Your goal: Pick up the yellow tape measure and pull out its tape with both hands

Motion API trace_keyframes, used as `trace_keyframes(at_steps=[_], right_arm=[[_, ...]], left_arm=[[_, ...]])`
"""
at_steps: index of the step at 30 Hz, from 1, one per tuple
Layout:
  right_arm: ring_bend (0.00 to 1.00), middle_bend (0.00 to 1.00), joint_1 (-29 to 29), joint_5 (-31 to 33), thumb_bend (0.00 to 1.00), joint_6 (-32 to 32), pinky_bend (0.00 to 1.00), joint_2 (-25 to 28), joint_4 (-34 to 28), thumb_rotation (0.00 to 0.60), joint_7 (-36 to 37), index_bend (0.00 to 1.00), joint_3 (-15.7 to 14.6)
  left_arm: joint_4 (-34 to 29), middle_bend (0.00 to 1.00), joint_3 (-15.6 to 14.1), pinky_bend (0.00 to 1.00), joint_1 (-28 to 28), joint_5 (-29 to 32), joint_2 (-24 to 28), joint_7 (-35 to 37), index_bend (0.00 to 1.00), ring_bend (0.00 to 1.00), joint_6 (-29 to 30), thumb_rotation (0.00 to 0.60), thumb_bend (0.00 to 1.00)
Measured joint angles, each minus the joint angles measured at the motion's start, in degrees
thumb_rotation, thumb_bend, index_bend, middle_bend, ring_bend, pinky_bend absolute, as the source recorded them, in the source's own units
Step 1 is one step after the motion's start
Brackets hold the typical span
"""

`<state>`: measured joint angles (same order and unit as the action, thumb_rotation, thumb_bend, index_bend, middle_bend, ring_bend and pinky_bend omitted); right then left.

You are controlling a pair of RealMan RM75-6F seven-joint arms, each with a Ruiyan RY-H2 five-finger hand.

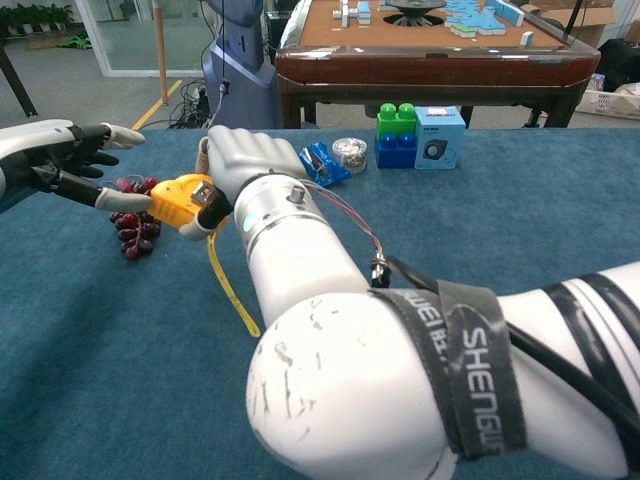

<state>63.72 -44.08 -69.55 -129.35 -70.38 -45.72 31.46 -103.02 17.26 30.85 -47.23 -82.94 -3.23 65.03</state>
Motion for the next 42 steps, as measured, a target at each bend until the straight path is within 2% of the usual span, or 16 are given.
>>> trace_keyframes(at_steps=[19, 42], right_arm=[[0.40, 0.58, -1.0, 0.8, 0.50, 0.6, 0.27, 1.3, -2.0, 0.600, -0.8, 0.58, -0.4], [0.42, 0.58, -0.3, 8.9, 0.50, 0.7, 0.27, 5.1, -8.3, 0.600, -7.4, 0.58, 0.3]], left_arm=[[0.8, 0.00, 0.5, 0.00, 0.1, 2.1, 0.1, -1.3, 0.00, 0.00, 0.6, 0.600, 0.16], [1.2, 0.00, 1.1, 0.00, -0.3, 4.2, 1.7, -1.6, 0.00, 0.00, 0.4, 0.600, 0.16]])
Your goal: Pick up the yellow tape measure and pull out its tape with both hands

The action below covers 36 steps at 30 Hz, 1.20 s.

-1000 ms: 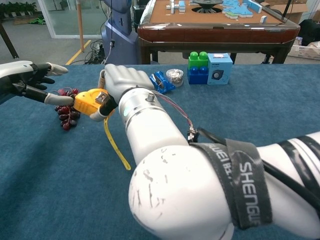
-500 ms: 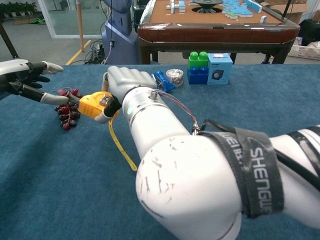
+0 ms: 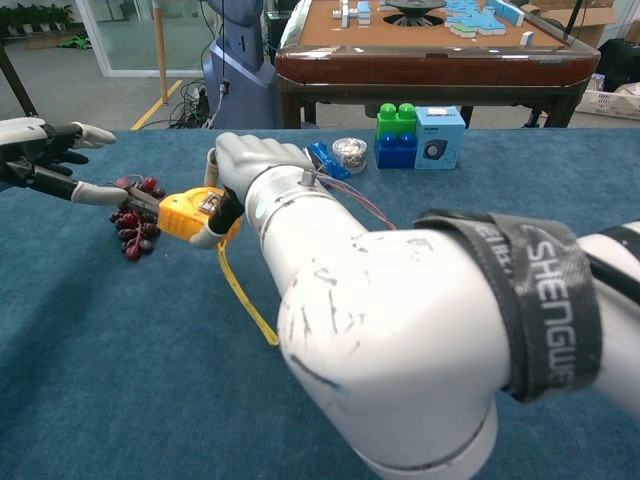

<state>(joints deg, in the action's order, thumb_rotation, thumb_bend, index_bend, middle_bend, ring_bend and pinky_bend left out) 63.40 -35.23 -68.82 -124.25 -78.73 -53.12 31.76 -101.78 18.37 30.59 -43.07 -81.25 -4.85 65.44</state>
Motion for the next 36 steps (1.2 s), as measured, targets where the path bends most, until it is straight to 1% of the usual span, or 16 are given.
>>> trace_keyframes(at_steps=[11, 20, 23, 28, 36], right_arm=[[0.42, 0.58, 0.3, 1.4, 0.50, -1.2, 0.27, 1.9, -2.4, 0.600, -0.8, 0.58, -0.7], [0.42, 0.58, 0.6, 2.0, 0.50, -1.9, 0.27, 2.5, -2.9, 0.600, -0.5, 0.58, -1.2], [0.42, 0.58, 0.7, 2.2, 0.50, -2.1, 0.27, 2.6, -2.8, 0.600, -0.4, 0.58, -1.3], [0.42, 0.58, 0.9, 2.5, 0.50, -2.1, 0.27, 2.7, -2.5, 0.600, 0.0, 0.58, -1.5], [0.42, 0.58, 1.1, 2.9, 0.50, -2.1, 0.27, 2.8, -1.9, 0.600, 0.3, 0.58, -1.8]], left_arm=[[0.6, 0.00, 0.3, 0.00, -0.5, 1.3, 1.3, 0.5, 0.00, 0.00, -0.4, 0.600, 0.17], [1.0, 0.00, 0.2, 0.00, -0.7, 1.0, 1.4, 0.9, 0.00, 0.00, -0.5, 0.600, 0.18], [1.1, 0.00, 0.3, 0.00, -0.7, 0.8, 1.5, 1.1, 0.05, 0.00, -0.5, 0.600, 0.19], [1.2, 0.00, 0.3, 0.00, -0.7, 0.8, 1.5, 1.1, 0.18, 0.00, -0.6, 0.600, 0.22], [1.7, 0.00, 0.3, 0.00, -0.5, 0.8, 1.0, 1.2, 0.28, 0.00, -0.8, 0.600, 0.26]])
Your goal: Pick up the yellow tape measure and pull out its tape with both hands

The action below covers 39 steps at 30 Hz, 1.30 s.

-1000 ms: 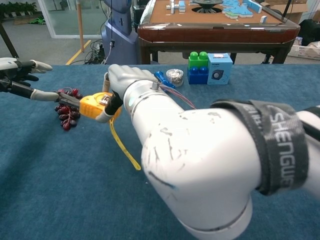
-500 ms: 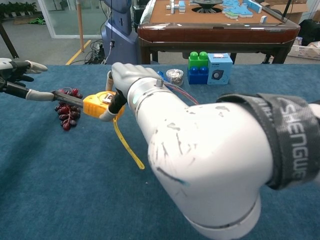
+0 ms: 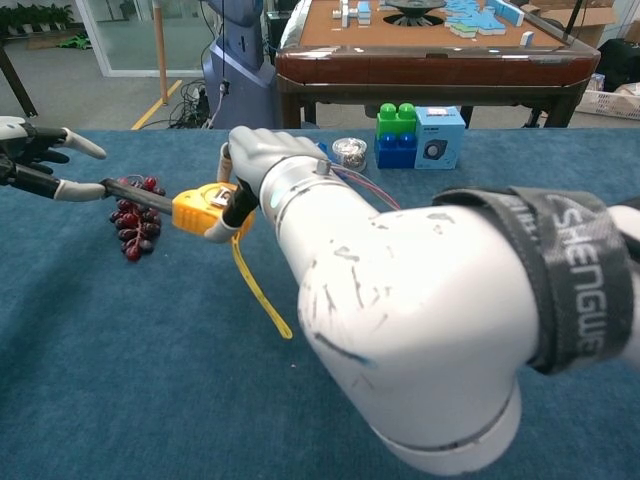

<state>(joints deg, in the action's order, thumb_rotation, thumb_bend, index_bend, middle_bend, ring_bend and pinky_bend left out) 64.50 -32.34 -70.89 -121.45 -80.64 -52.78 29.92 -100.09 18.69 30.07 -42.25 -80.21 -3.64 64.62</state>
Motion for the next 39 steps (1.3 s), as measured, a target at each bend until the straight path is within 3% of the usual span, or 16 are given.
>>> trace_keyframes(at_steps=[27, 39], right_arm=[[0.43, 0.58, 0.6, 0.6, 0.50, -0.1, 0.27, 0.2, 1.3, 0.600, 0.7, 0.58, -0.2], [0.43, 0.58, 0.5, 1.3, 0.50, -0.1, 0.27, 0.9, 1.0, 0.600, 0.4, 0.58, -0.3]], left_arm=[[0.2, 0.00, -0.2, 0.00, 0.0, 1.2, 0.9, -0.2, 0.47, 0.00, -1.4, 0.600, 0.45], [-0.3, 0.00, -0.1, 0.00, -0.1, 2.2, 1.6, 0.9, 0.53, 0.00, -2.6, 0.600, 0.46]])
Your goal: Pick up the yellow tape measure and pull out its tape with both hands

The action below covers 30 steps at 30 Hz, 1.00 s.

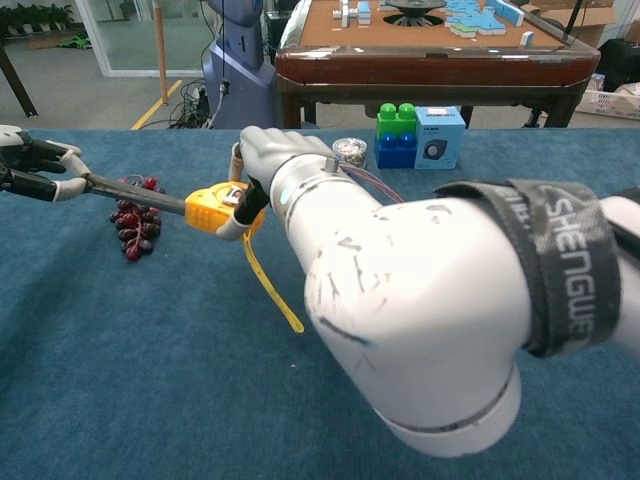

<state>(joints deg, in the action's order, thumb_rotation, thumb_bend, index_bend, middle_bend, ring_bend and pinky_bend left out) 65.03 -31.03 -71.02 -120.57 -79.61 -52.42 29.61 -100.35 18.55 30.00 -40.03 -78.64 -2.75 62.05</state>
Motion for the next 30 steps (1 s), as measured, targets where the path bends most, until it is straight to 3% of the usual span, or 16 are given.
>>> trace_keyframes(at_steps=[16, 30], right_arm=[[0.43, 0.58, -2.7, 0.3, 0.50, -0.1, 0.27, 4.6, -5.0, 0.600, -0.4, 0.58, -2.4], [0.43, 0.59, -9.2, -3.0, 0.50, -0.6, 0.27, 13.6, -14.8, 0.600, 2.5, 0.59, -9.3]], left_arm=[[-0.1, 0.00, -0.7, 0.00, -1.5, -2.7, 0.9, 2.8, 0.56, 0.00, -0.2, 0.600, 0.46], [-1.3, 0.00, -1.9, 0.00, -3.6, -7.5, 2.9, 5.4, 0.56, 0.00, 0.6, 0.600, 0.46]])
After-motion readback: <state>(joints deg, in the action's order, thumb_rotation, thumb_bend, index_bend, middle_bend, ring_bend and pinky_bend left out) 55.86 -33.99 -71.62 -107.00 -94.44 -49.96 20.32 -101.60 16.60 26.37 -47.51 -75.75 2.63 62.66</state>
